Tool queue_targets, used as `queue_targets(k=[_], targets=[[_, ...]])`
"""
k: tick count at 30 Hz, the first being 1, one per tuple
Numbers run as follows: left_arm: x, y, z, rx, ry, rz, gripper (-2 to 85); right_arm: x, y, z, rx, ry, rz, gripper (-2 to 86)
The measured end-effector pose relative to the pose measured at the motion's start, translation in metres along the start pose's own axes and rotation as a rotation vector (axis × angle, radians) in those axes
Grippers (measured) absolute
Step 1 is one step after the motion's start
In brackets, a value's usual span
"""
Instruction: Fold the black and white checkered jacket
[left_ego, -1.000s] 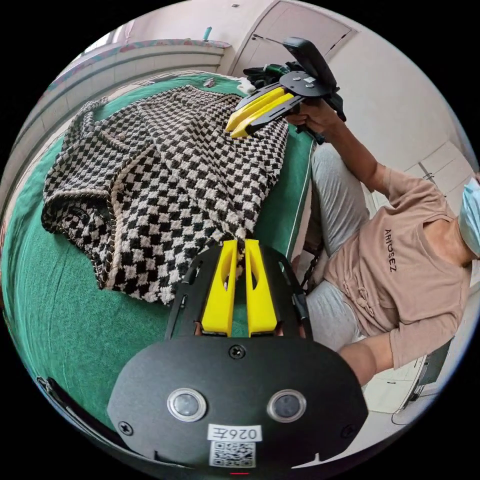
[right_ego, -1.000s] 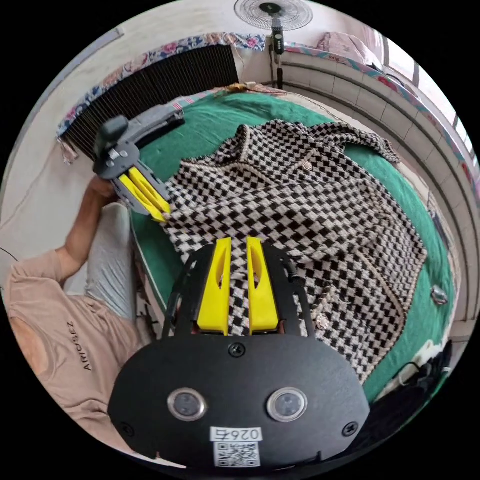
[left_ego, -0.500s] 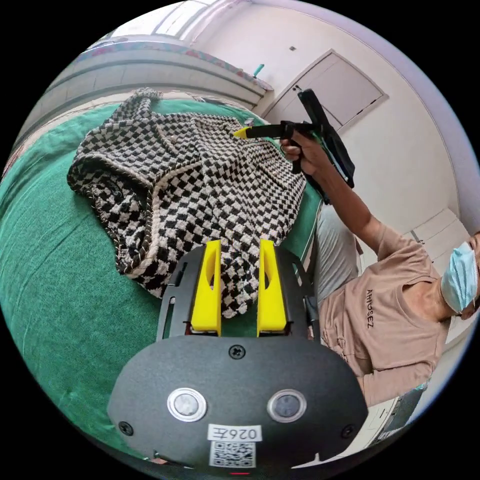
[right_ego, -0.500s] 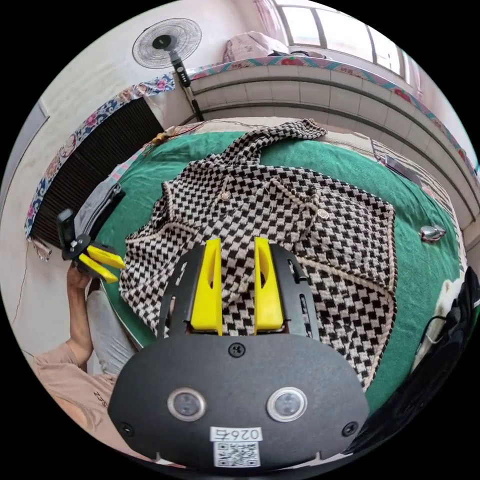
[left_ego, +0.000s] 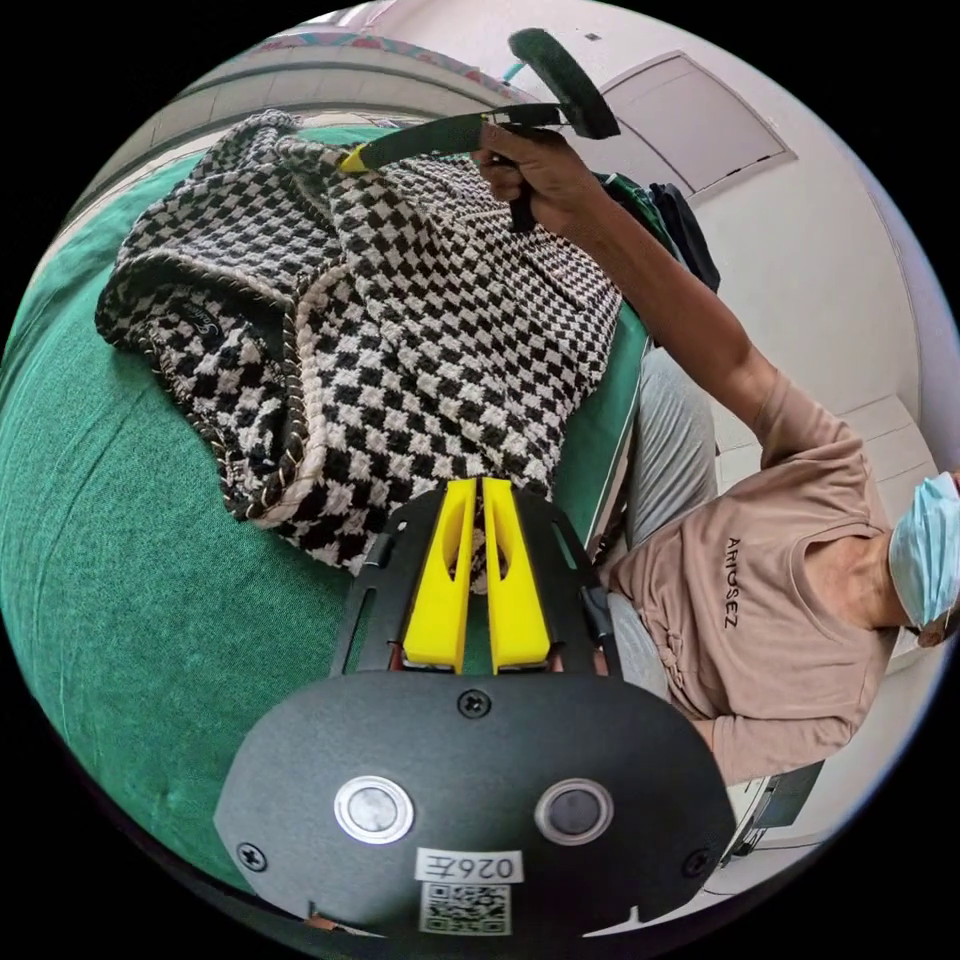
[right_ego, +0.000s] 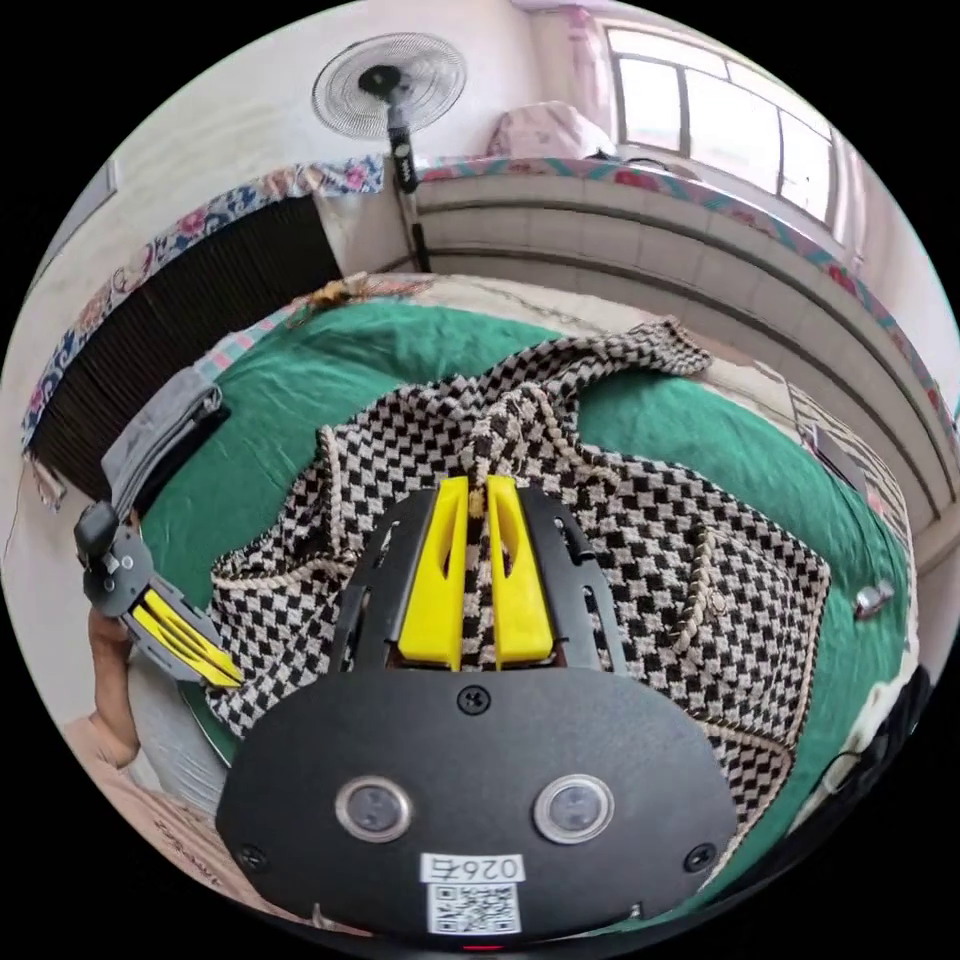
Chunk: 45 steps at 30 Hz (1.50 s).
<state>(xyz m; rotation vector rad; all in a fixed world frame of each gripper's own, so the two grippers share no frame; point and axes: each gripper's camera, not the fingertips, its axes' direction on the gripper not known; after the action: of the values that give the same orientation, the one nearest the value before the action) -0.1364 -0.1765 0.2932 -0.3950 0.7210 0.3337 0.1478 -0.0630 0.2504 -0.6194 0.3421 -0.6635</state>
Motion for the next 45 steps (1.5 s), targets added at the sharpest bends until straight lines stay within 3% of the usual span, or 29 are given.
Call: queue_targets(k=[3,8,11,14,16,18,24,29,31,32,34,37,45], targets=[[0.002,0.005,-0.007,0.017,0.002,-0.002,-0.8,0.007,-0.016,0.031,-0.2,0.037,0.051,3.8],[0.011,0.007,-0.012,0.005,-0.014,0.014,-1.0,0.002,-0.008,0.016,-0.019,-0.012,0.092,2.4],[0.019,0.006,-0.009,-0.022,-0.011,0.027,-1.0,-0.008,-0.012,0.052,-0.18,0.049,-0.005,2.0],[0.031,0.016,-0.038,0.121,-0.001,0.102,-0.9,0.002,-0.017,0.027,-0.076,-0.016,0.077,1.8],[0.025,0.01,-0.08,0.343,0.003,0.093,-0.8,0.013,-0.018,0.003,0.032,0.023,0.127,1.8],[0.017,-0.009,-0.104,0.429,-0.031,0.1,-0.6,0.027,-0.024,-0.006,0.06,0.058,0.155,2.0],[-0.022,-0.133,-0.123,0.401,-0.395,0.102,5.9,0.078,-0.06,0.013,0.036,0.173,0.211,3.2],[-0.043,-0.24,-0.075,0.23,-0.651,0.13,12.7,0.092,-0.094,0.041,0.11,0.212,0.135,6.0],[-0.06,-0.282,-0.047,0.144,-0.755,0.042,13.4,0.092,-0.11,0.062,0.094,0.204,0.099,7.4],[-0.064,-0.29,-0.04,0.105,-0.76,0.022,13.1,0.092,-0.114,0.067,0.088,0.203,0.094,7.5],[-0.065,-0.306,-0.039,0.081,-0.591,0.014,5.9,0.088,-0.121,0.081,0.086,0.197,0.075,7.8],[-0.042,-0.293,-0.052,0.177,-0.597,0.097,1.1,0.076,-0.122,0.091,0.102,0.241,-0.023,9.5],[0.054,-0.254,-0.052,0.154,-0.673,0.497,0.1,0.037,-0.125,0.125,0.077,0.528,-0.328,15.2]])
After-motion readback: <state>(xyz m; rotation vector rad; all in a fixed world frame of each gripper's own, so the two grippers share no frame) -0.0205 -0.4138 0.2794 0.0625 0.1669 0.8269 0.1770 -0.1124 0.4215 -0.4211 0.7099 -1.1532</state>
